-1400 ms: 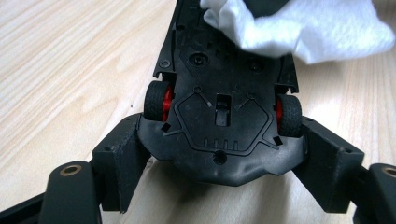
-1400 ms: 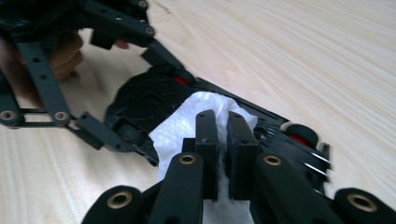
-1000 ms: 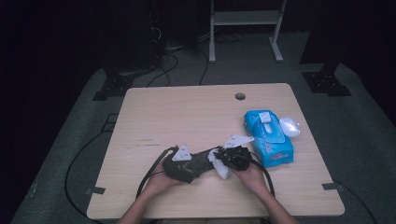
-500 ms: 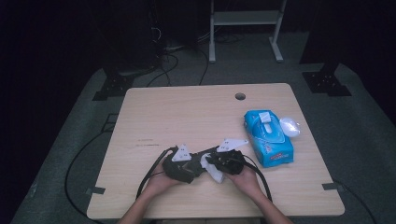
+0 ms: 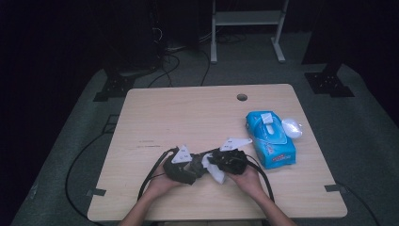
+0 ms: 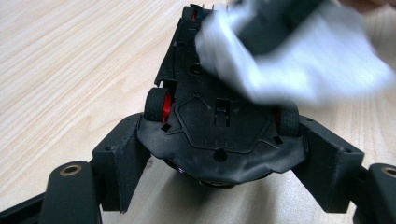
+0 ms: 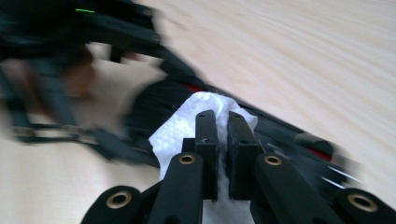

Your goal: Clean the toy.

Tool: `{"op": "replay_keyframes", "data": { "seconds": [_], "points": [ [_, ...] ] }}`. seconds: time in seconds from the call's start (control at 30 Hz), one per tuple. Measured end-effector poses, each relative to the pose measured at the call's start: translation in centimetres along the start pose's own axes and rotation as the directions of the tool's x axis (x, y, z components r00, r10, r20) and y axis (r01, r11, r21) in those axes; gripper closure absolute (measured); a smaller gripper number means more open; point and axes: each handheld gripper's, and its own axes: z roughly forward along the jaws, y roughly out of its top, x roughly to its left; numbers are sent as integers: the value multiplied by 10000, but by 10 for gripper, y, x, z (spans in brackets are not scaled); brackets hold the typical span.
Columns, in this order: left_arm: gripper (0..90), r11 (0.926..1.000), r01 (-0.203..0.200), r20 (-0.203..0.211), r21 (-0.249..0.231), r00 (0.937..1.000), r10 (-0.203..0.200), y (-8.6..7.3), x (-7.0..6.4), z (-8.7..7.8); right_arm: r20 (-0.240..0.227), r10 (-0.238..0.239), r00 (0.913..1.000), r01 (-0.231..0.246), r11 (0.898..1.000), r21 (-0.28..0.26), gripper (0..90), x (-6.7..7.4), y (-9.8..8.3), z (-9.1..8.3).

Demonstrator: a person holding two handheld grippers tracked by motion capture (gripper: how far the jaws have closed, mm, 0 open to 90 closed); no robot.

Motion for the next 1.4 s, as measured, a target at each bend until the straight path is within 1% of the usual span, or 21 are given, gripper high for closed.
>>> {"op": "replay_keyframes", "data": {
  "seconds": [0.03, 0.1, 0.17, 0.23, 0.3, 0.33, 0.37, 0.47, 0.53, 0.67, 0.73, 0.8, 0.9, 0.97, 1.03, 1.13, 1.2, 1.23, 1.27, 1.33, 1.4],
  "points": [
    [239, 10000, 35, 5, 19, 10000, -35, -1, 0, 0, -205, -167, 9996, 167, 9999, -15, 842, 6, 1, 4],
    [239, 9999, -65, -4, 124, 10000, 65, -1, 0, 0, -137, -659, 9977, 661, 9977, 166, 842, 13, 5, 8],
    [239, 9999, -85, -29, 103, 10000, 85, -1, 1, -1, -83, -622, 9980, 624, 9979, 186, 842, 11, 5, 7],
    [239, 10000, -48, -28, 49, 10000, 48, -1, 0, -1, 269, -497, 9984, 492, 9986, 198, 842, 3, 3, 3],
    [239, 10000, -8, -24, -14, 10000, 8, -1, 0, 0, 424, -105, 9990, 99, 9998, 144, 842, -3, 1, 0],
    [239, 10000, -67, -24, 22, 10000, 67, 0, 0, 0, 435, -121, 9990, 115, 9998, 135, 843, -2, 2, 0],
    [239, 10000, -74, -19, 32, 10000, 74, 0, 0, 0, 415, -229, 9989, 223, 9996, 147, 842, 1, 2, 2],
    [239, 9999, -122, -49, 55, 9999, 122, 0, -1, 0, -93, -656, 9978, 657, 9978, 52, 842, 13, 6, 8],
    [240, 9999, -123, -35, 71, 9999, 124, 0, 0, -1, -11, -932, 9957, 932, 9956, 129, 842, 16, 7, 10],
    [239, 9999, -101, -31, -2, 9999, 101, 0, -1, -1, 445, -472, 9979, 467, 9988, 118, 843, 0, 5, 4],
    [239, 9999, -112, 5, -1, 9999, 112, 0, -1, -1, 466, -100, 9989, 98, 9999, 51, 843, -6, 2, 1],
    [239, 9999, -164, 19, 10, 9999, 164, 1, -1, -1, 362, -200, 9991, 199, 9998, 40, 842, -2, 2, 1],
    [240, 9998, -182, -17, 7, 9998, 182, 1, -2, -1, -149, -537, 9984, 536, 9985, -64, 842, 8, 4, 6],
    [239, 9998, -174, -20, -14, 9998, 174, 0, -2, -2, -117, -745, 9972, 745, 9972, 17, 842, 11, 6, 7],
    [239, 9996, -264, -17, 44, 9996, 264, 1, -1, -2, 87, -563, 9984, 562, 9984, 49, 842, 6, 6, 6],
    [239, 9998, -156, -2, -102, 9999, 156, 1, -2, -2, 428, -205, 9989, 203, 9998, 51, 843, -3, 4, 1],
    [239, 9997, -209, -4, -111, 9998, 209, 2, -2, -2, 361, -193, 9992, 193, 9998, 18, 842, -1, 4, 1],
    [240, 9997, -239, 15, -95, 9997, 239, 3, -2, -2, 168, -244, 9996, 244, 9997, -44, 842, 2, 5, 2],
    [240, 9997, -201, 36, -104, 9998, 202, 3, -3, -2, -231, -269, 9994, 266, 9995, -140, 842, 8, 6, 5],
    [240, 9996, -284, 19, -14, 9996, 284, 2, -3, -2, -242, -834, 9962, 832, 9965, -62, 842, 19, 9, 10],
    [240, 9997, -246, 23, -45, 9997, 246, 2, -3, -2, -312, -961, 9949, 961, 9954, -1, 842, 20, 11, 11]
  ]
}}
